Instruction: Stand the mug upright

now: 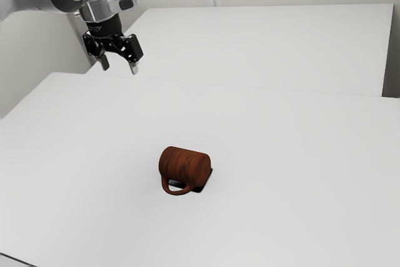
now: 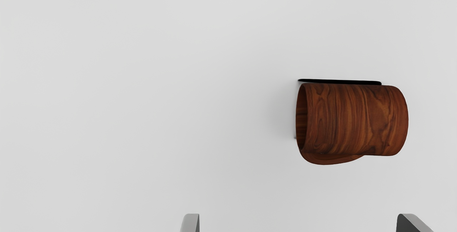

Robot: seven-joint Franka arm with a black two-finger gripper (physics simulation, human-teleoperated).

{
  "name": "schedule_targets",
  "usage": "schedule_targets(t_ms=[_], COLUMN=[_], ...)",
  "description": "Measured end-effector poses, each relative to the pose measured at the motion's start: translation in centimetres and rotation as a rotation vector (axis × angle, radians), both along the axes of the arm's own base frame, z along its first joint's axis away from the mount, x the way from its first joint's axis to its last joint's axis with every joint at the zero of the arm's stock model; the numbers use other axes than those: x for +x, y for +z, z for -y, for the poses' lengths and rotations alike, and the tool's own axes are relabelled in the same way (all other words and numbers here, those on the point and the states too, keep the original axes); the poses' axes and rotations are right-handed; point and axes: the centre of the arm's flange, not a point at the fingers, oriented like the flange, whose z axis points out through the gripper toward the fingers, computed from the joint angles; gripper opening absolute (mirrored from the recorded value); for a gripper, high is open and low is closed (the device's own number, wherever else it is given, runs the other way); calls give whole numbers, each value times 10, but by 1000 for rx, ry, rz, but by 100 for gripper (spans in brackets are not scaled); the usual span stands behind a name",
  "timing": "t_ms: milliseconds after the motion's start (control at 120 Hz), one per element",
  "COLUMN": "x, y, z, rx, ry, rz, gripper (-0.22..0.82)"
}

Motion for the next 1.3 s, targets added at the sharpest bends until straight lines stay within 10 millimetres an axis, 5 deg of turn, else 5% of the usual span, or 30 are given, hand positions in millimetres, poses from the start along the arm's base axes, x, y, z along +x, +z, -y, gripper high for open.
schedule_targets(t_ms=[333,608,892,1300], x=[-4,-28,-37,-16], y=[-2,-63,-141,-215], z=[27,48,19,-19], rx=[4,6,-61,-344], ry=[-45,-64,30,103], rz=[10,-53,-108,-101], gripper=[60,60,60,60])
